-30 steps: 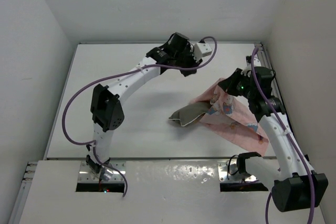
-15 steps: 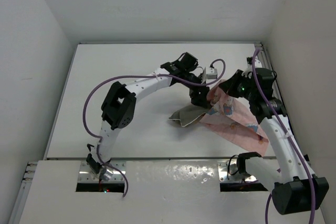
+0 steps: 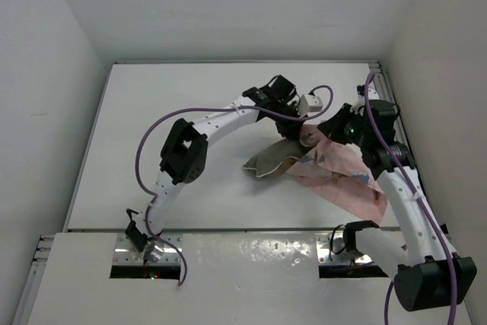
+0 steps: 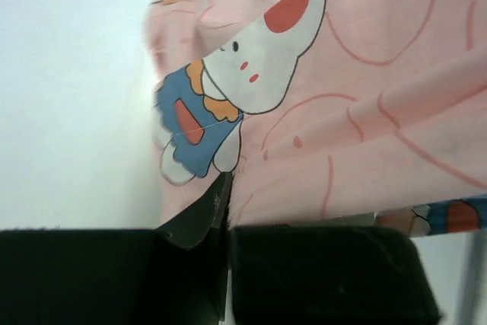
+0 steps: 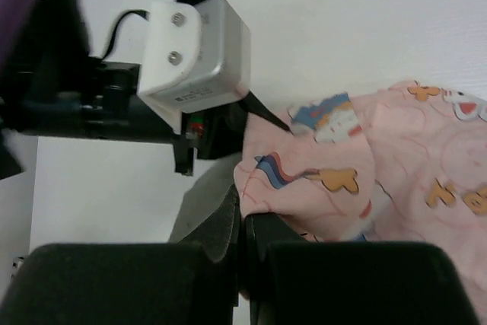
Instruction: Put the pillow into the pillowcase
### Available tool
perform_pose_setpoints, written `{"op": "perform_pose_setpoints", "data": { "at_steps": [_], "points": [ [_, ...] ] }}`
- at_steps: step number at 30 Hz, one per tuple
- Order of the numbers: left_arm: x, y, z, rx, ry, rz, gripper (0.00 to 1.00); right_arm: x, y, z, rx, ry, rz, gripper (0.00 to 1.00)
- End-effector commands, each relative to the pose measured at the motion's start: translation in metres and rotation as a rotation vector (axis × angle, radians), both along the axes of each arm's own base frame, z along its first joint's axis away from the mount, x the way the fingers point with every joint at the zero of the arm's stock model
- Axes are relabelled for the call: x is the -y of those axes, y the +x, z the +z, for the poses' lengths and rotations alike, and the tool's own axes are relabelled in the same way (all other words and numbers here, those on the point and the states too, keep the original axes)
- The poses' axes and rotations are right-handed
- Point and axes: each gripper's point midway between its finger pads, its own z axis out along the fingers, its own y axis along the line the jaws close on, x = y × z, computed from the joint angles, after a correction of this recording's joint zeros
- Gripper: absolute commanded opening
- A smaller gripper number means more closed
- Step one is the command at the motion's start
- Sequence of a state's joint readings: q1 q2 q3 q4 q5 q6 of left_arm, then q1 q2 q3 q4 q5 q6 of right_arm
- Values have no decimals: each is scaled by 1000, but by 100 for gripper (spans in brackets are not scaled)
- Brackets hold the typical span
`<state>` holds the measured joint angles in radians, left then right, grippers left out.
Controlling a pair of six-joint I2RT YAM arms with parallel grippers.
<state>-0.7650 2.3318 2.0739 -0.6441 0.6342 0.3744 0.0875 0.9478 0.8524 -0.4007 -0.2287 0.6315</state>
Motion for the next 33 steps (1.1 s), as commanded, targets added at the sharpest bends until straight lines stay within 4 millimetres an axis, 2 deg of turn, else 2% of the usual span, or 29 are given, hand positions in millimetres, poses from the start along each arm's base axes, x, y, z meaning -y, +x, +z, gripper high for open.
{"op": "perform_pose_setpoints", "data": {
  "at_steps": [1, 2, 3, 4, 5, 7, 8, 9, 10, 11, 12, 14, 16, 18, 20, 22, 23, 24, 25, 27, 28, 29, 31, 32, 33],
  "points": [
    [-71, 71, 52, 380, 259, 226, 0, 0, 16, 30, 122, 8, -4, 0],
    [-83, 78, 69, 441, 283, 267, 0, 0, 17, 30, 123, 18, -8, 0],
    [-100, 87, 69, 492, 345, 311, 0, 0, 18, 29, 121, 25, -12, 0],
    [-108, 91, 79, 526, 353, 343, 0, -3, 20, 32, 134, 35, -1, 0],
    [-112, 93, 97, 560, 324, 375, 0, -5, 21, 32, 132, 47, 2, 0],
    [-111, 95, 121, 568, 255, 422, 0, -8, 24, 39, 150, 62, 8, 0],
    [-107, 92, 144, 575, 198, 433, 0, -11, 25, 40, 148, 71, 13, 0],
    [-96, 83, 154, 530, 127, 411, 0, -11, 26, 42, 152, 68, 15, 0],
    [-92, 77, 166, 511, 89, 408, 0, -14, 27, 48, 167, 70, 21, 0],
    [-87, 75, 188, 516, 34, 413, 0, -15, 27, 52, 175, 70, 23, 0],
    [-86, 73, 197, 506, 9, 415, 0, -16, 29, 54, 179, 67, 23, 0],
    [-89, 71, 223, 525, -29, 451, 0, -18, 33, 64, 204, 64, 23, 0],
    [-98, 70, 239, 553, -29, 480, 0, -18, 38, 70, 206, 53, 23, 0],
    [-105, 68, 250, 579, -25, 489, 0, -17, 45, 64, 173, 39, 15, 0],
    [-113, 63, 264, 595, -23, 502, 0, -18, 48, 72, 171, 41, 16, 0],
    [-122, 61, 280, 619, -23, 521, 0, -19, 53, 91, 200, 59, 10, 0],
    [-125, 59, 304, 653, -62, 538, 0, -20, 53, 99, 214, 67, 11, 0],
    [-129, 57, 311, 661, -63, 543, 0, -21, 53, 122, 263, 80, 9, 0],
    [-134, 53, 341, 705, -118, 558, 0, -22, 53, 130, 275, 89, 7, 0],
    [-145, 50, 360, 743, -125, 598, 0, -24, 49, 160, 333, 102, 11, 0],
    [-148, 49, 368, 757, -136, 606, 0, -26, 48, 168, 349, 105, 18, 0],
    [-155, 45, 387, 790, -168, 625, 0, -29, 43, 177, 369, 109, 31, 0],
    [-161, 40, 396, 805, -174, 629, 0, -36, 38, 186, 398, 103, 56, 0],
    [-161, 40, 392, 796, -165, 622, 0, -37, 35, 187, 409, 98, 59, 0],
    [-159, 40, 387, 789, -155, 612, 0, -36, 36, 178, 407, 77, 59, 0]
  ]
}}
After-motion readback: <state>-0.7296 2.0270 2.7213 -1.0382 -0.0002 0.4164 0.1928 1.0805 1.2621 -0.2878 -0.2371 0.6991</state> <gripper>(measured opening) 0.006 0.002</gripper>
